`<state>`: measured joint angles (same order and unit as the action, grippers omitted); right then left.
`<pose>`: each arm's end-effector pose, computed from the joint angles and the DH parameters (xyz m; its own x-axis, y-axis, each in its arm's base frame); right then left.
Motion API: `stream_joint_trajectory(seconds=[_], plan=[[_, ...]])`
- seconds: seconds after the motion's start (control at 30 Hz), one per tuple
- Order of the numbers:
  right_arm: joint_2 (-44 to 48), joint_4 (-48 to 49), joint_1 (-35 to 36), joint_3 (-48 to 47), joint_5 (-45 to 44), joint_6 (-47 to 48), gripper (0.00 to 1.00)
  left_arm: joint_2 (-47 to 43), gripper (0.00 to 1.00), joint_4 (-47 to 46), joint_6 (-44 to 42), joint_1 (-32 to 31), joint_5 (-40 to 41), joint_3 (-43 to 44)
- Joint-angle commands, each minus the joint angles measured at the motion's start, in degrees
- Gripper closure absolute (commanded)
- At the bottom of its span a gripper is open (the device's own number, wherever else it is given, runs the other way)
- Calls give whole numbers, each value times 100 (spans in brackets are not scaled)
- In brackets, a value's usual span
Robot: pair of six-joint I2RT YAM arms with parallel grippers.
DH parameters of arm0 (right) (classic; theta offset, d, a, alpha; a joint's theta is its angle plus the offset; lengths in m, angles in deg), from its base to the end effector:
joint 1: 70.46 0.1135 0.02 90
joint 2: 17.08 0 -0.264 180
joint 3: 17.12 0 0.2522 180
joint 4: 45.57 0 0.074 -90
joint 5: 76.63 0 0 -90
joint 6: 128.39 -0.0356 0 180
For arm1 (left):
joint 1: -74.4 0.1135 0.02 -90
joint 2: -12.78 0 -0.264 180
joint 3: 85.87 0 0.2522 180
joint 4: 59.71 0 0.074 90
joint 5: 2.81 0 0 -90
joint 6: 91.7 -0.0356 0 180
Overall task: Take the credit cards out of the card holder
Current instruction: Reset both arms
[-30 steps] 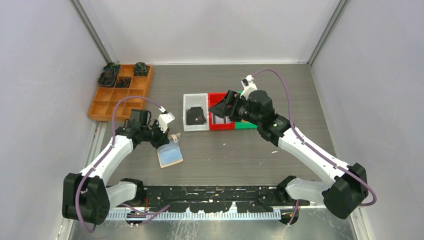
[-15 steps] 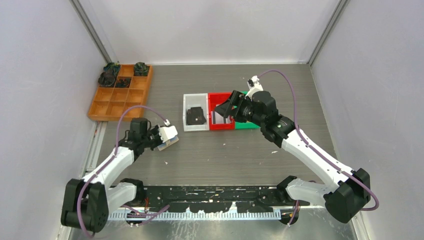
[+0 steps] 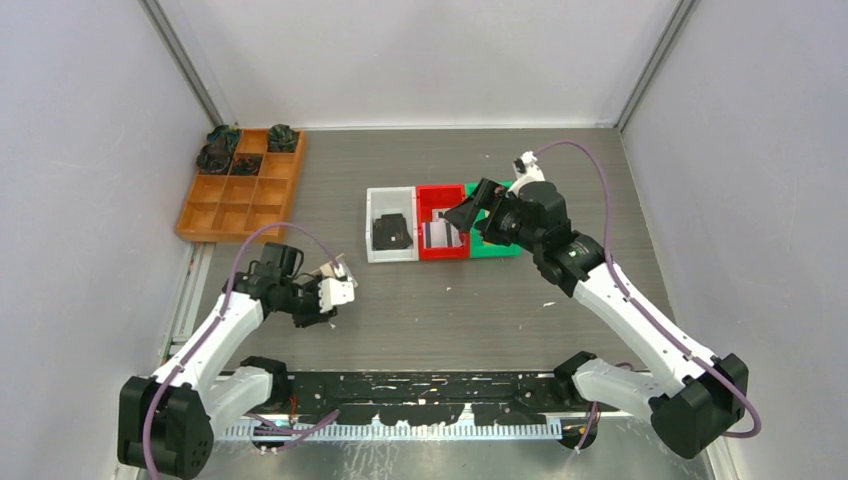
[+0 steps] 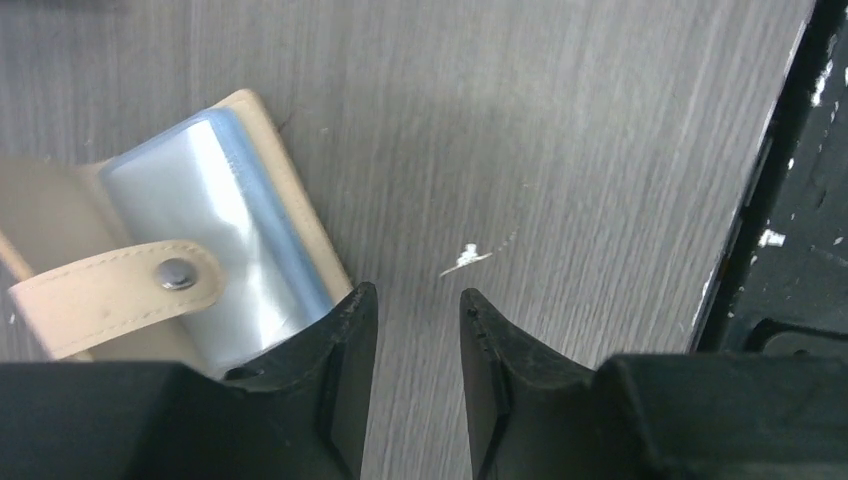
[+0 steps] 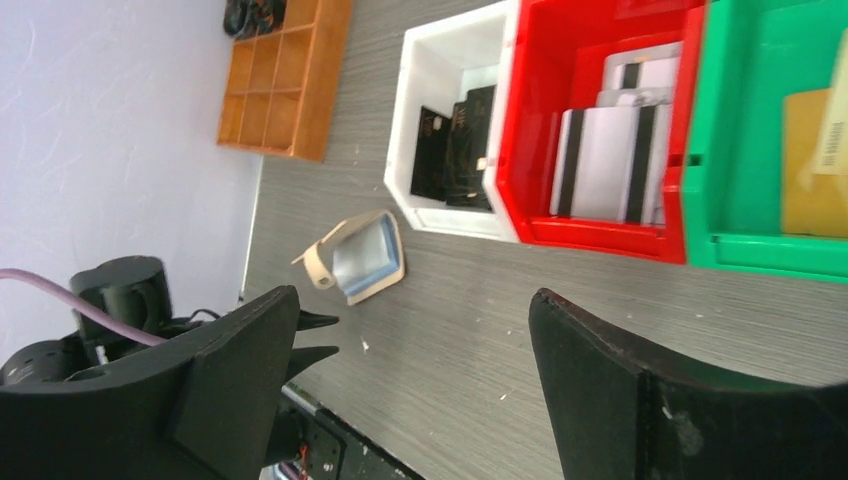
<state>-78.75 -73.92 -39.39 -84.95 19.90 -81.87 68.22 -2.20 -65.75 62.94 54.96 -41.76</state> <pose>0.2092 0.1308 0.3316 -0.6496 0.4067 -0.6423 -0.2149 0.7122 0.6683 0.1482 -0.0494 0.1843 -0.0792 0.7921 -0.6052 0.9779 0.1794 0.1069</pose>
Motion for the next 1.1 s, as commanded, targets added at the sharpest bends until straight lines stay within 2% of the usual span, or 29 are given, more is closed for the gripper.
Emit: stream_joint_trajectory(seconds=[0.0, 0.03, 0.13, 0.2, 0.3, 0.4, 0.43, 0.5, 0.6, 0.87, 0.97, 1.07], plan=[[392, -258, -277, -175, -572, 376, 5, 175, 62, -191, 982, 139, 190, 820], [445, -410, -325, -175, -1054, 558, 1, 261, 59, -228, 1396, 211, 136, 1023], [595, -737, -447, -119, -2725, 1098, 1, 469, 42, -758, 2885, 510, 72, 1457], [747, -531, -540, 138, -3948, 1493, 0, 547, 33, -1254, 3812, 774, -12, 1512], [1099, 801, -631, 1034, -5454, 2408, 0, 656, 24, -2216, 4982, 1066, 218, 1342], [1185, 3089, -817, 2201, -6396, 3665, 0, 815, 17, -3339, 5711, 1424, 499, 949], [1095, 3624, -953, 2480, -6437, 3836, 1, 881, 17, -3753, 5918, 1501, 642, 781], [753, 3855, -1340, 2686, -6287, 3724, 0, 1035, 17, -4859, 6337, 1654, 868, 433], [-23, 4307, -1759, 2951, -6133, 3453, 1, 1319, 16, -6011, 6686, 1708, 1237, -45], [-1551, 5604, -2212, 3242, -5586, 3196, 1, 2417, 16, -8209, 6880, 1718, 1774, -640], [-1865, 5928, -2284, 3257, -5570, 3071, 1, 2584, 16, -8449, 6840, 1748, 1925, -624], [-2193, 6283, -2319, 3257, -5442, 3113, 1, 3089, 15, -9810, 6874, 1761, 1919, -1038]])
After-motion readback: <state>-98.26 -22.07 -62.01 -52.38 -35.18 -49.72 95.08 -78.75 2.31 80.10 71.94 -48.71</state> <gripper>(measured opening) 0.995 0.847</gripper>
